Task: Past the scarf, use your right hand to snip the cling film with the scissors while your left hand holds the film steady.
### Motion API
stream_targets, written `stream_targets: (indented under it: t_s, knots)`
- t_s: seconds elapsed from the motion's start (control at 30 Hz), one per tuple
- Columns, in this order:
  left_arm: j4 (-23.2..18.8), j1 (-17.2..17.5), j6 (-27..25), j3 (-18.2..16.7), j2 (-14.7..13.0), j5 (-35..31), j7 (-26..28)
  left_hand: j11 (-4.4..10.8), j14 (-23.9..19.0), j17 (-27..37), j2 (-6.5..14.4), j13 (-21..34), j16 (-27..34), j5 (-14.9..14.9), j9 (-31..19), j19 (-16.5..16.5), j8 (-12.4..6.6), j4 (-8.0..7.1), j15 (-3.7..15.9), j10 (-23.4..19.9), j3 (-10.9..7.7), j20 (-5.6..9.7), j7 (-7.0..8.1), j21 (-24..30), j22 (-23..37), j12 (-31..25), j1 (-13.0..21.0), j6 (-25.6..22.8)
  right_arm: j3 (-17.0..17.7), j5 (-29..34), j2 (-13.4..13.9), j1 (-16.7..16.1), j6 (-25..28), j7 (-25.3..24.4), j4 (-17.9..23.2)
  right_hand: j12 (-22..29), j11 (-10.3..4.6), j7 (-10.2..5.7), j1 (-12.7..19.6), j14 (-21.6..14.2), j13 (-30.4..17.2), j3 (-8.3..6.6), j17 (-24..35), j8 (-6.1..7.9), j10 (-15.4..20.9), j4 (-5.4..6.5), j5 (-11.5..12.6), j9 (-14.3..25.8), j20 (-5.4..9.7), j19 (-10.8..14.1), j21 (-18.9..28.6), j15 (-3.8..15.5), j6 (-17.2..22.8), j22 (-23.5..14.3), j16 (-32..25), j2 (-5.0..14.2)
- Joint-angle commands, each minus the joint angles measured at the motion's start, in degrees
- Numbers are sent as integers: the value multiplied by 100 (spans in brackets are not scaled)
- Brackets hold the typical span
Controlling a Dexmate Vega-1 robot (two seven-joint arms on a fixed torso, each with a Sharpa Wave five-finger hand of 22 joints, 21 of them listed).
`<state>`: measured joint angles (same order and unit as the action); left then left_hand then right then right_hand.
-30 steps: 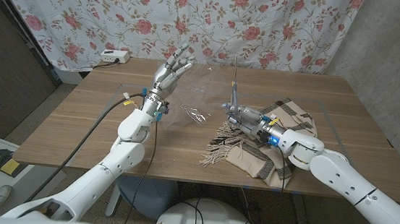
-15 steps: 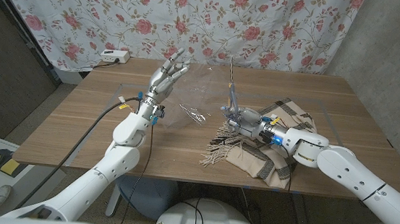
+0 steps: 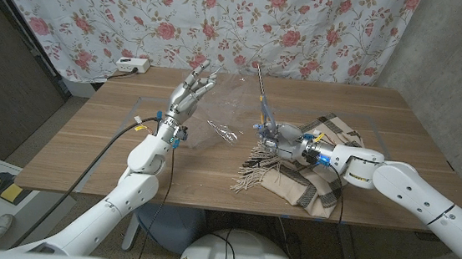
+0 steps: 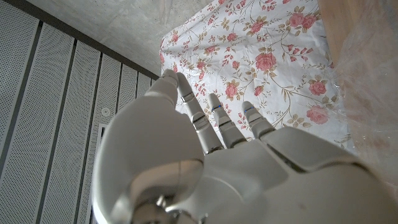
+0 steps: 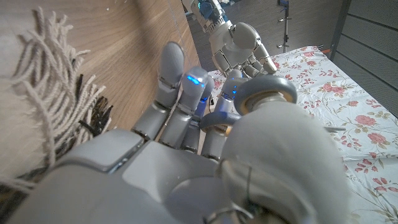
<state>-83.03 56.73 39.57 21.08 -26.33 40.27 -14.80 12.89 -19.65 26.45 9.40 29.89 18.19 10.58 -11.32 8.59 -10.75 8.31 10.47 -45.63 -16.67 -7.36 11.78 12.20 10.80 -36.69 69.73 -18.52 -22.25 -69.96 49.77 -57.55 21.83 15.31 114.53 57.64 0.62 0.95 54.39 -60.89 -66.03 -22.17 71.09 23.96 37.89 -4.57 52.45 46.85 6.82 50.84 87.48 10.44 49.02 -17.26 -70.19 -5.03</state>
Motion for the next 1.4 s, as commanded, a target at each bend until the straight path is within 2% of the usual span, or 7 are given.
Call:
stream_targets:
  t_s: [0.03, 0.17, 0.4, 0.5, 0.6, 0.73, 1.4]
  knots:
    - [9, 81, -26, -20, -13, 87, -10, 1, -92, 20, -4, 10, -10, 4, -17, 6, -15, 14, 145, 21, -19, 19, 6, 39, 14, -62, 4, -30, -76, 124, 35, 132, 42, 114, 13, 40, -393, 30, -401, 105, 3, 329, 7, 4, 443, 83, -1068, 58, 541, 66, 65, 172, 39, 50, -220, -116]
    - [14, 87, -34, -21, -17, 96, -25, 1, -91, 23, -3, 4, -13, 4, -17, 6, -14, 17, 149, 29, -23, 17, 8, 39, 14, -59, 9, -27, -114, 168, 21, 166, 46, 127, -2, 51, -395, 19, -557, 205, 37, 465, 3, -34, 424, 91, -1992, 49, 544, 53, 62, 163, 48, 56, -400, -73]
    - [18, 103, -45, -38, -24, 123, -38, 1, -92, 26, 1, 6, -17, 3, -16, 1, -12, 15, 142, 28, -27, 9, -5, 38, 14, -67, 7, -23, -135, 217, 14, 198, 33, 136, -1, 71, -411, 18, -712, 249, 50, 559, 1, -57, 430, 120, -2502, 29, 543, 49, 55, 159, 71, 50, -494, -107]
    - [29, 110, -45, -43, -18, 146, -51, 1, -92, 26, 4, 2, -21, 3, -16, 0, -12, 11, 135, 34, -30, 14, -5, 38, 14, -65, 2, -24, -157, 255, 28, 236, 54, 156, 3, 96, -403, 29, -945, 297, 73, 669, 2, -71, 430, 174, -3272, 41, 546, 82, 56, 159, 95, 9, -656, -115]
    - [29, 127, -51, -49, -22, 156, -52, 1, -93, 32, 3, -1, -18, 2, -16, -1, -14, 11, 142, 36, -28, 13, -2, 38, 14, -65, 0, -30, -188, 314, 52, 293, 92, 166, 16, 112, -395, 27, -1071, 326, 82, 733, 0, -76, 446, 201, -3527, 51, 541, 70, 29, 149, 98, 17, -717, -165]
    - [33, 149, -83, -50, -33, 187, -70, 0, -96, 34, 4, -5, -19, 2, -16, 0, -10, 13, 149, 42, -31, 15, -3, 39, 14, -64, 4, -19, -225, 396, 98, 369, 145, 195, 44, 153, -336, 81, -1746, 365, 58, 1066, 5, -96, 431, 440, -3921, 73, 542, 115, 6, 141, 112, -51, -896, -374]
    - [-72, 340, -78, -185, -141, 114, 120, 0, -103, 43, -1, -4, -30, 1, -15, -3, -13, 17, 145, 35, -39, 31, 3, 40, 14, -85, 3, -25, -237, 751, 520, 660, 343, 481, 246, 179, 61, 587, -3749, 804, 238, 2471, 7, -468, 317, 1151, -3971, -14, 429, 64, -243, 43, -218, -297, -1641, -566]
